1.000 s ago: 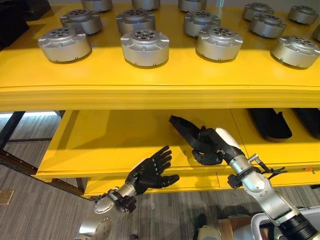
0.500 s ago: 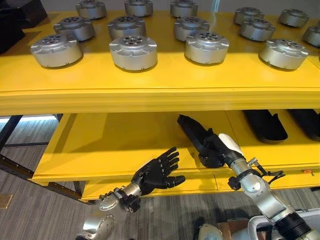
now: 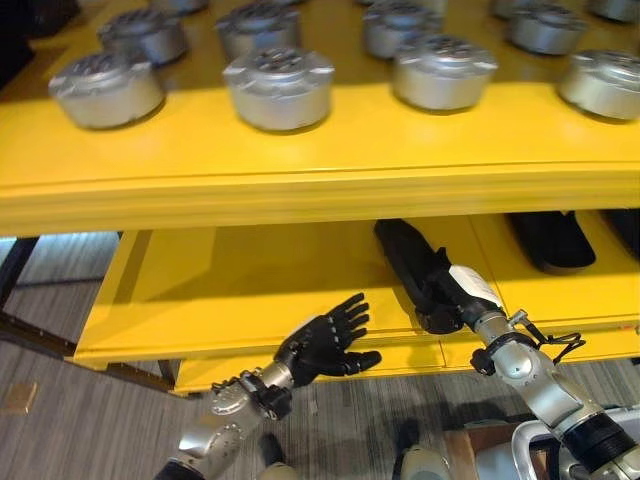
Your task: Move parts from the plastic box to the shelf.
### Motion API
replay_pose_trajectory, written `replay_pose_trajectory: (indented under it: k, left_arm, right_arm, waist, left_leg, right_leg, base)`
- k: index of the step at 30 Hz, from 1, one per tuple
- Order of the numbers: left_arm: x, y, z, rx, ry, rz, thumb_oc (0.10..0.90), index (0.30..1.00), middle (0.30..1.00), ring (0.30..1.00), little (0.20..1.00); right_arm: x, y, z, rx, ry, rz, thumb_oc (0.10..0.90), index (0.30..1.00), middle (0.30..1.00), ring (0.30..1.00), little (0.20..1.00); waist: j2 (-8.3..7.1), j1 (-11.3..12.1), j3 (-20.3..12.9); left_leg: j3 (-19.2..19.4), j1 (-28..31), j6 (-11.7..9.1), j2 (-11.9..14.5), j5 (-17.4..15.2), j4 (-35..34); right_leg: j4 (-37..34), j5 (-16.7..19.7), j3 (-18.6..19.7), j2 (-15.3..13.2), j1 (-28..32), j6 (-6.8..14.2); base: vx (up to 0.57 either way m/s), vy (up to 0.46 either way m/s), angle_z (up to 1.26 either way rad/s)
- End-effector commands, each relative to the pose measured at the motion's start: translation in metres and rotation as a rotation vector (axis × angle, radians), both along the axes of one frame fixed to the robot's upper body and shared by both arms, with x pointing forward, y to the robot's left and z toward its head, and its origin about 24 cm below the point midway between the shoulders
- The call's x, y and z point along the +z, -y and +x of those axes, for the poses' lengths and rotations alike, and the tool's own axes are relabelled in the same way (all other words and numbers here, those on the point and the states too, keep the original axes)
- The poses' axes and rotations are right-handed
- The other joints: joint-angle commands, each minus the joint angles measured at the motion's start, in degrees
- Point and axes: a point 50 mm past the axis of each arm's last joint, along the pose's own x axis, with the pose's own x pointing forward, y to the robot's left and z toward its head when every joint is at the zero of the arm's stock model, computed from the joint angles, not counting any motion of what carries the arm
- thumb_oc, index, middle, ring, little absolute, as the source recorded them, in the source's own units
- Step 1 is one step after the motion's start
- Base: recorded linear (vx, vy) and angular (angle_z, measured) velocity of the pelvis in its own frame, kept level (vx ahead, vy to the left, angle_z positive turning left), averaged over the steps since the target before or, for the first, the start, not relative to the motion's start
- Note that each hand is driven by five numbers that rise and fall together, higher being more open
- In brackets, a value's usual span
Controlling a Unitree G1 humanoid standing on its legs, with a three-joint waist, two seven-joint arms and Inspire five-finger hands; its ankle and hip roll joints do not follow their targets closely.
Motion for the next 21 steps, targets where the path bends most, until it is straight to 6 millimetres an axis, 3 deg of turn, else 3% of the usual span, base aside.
replay_pose_trajectory:
  k: [1, 8, 12, 17, 21]
  left_arm:
    - [0.056, 0.02, 0.015, -0.046, 0.266, -0.185, 0.9, 1.0, 1.0, 1.0, 1.0]
    - [0.055, 0.018, 0.011, -0.059, 0.261, -0.184, 0.9, 1.0, 1.0, 1.0, 1.0]
    - [0.052, 0.018, 0.01, -0.08, 0.23, -0.169, 0.9, 1.0, 1.0, 1.0, 1.0]
    - [0.06, 0.022, 0.017, -0.095, 0.225, -0.164, 0.9, 1.0, 1.0, 1.0, 1.0]
    - [0.069, 0.027, 0.028, -0.134, 0.244, -0.139, 0.9, 1.0, 1.0, 1.0, 1.0]
  right_arm:
    - [0.087, -0.017, 0.028, 0.074, 0.388, 0.081, 0.4, 0.3, 0.3, 0.3, 0.3]
    - [0.082, -0.013, 0.026, 0.054, 0.369, 0.076, 0.4, 0.3, 0.3, 0.3, 0.3]
    - [0.085, -0.005, 0.031, -0.051, 0.433, 0.074, 0.4, 0.3, 0.3, 0.3, 0.3]
    - [0.101, 0.001, 0.047, -0.112, 0.461, 0.033, 0.4, 0.3, 0.3, 0.3, 0.3]
    - [0.121, 0.0, 0.064, -0.152, 0.505, 0.06, 0.4, 0.3, 0.3, 0.3, 0.3]
  waist:
    - [1.11, 0.54, -0.52]
    - [0.7, 1.45, -0.81]
    - [0.37, 2.3, -1.23]
    - [0.31, 3.45, 1.1]
    - [-0.24, 4.32, 5.12]
  left_leg:
    - [1.62, 3.81, -0.51, 2.84, -4.11, 2.3]
    - [1.56, 4.2, -0.24, 2.4, -4.4, 2.33]
    - [1.19, 4.43, -0.36, 2.58, -4.72, 3.44]
    - [-0.24, 0.7, -0.7, 3.01, -5.23, 6.69]
    - [-0.95, -3.4, -0.99, 3.49, -5.46, 8.38]
  right_leg:
    - [5.76, -6.02, -0.51, 0.89, -0.57, 0.56]
    - [4.7, -6.3, -0.99, 0.85, 1.2, 0.51]
    - [4.7, -7.29, -0.95, 1.53, 2.83, 0.05]
    - [7.45, -8.7, -0.68, 2.25, 0.47, -0.6]
    - [9.41, -9.28, -0.6, 2.63, -3.28, -0.7]
  base:
    - [-0.01, 0.017, 0.17]
    - [0.02, -0.003, 0.04]
    - [0.11, -0.068, -0.04]
    - [-0.04, -0.087, -0.04]
    - [-0.19, -0.117, -0.05]
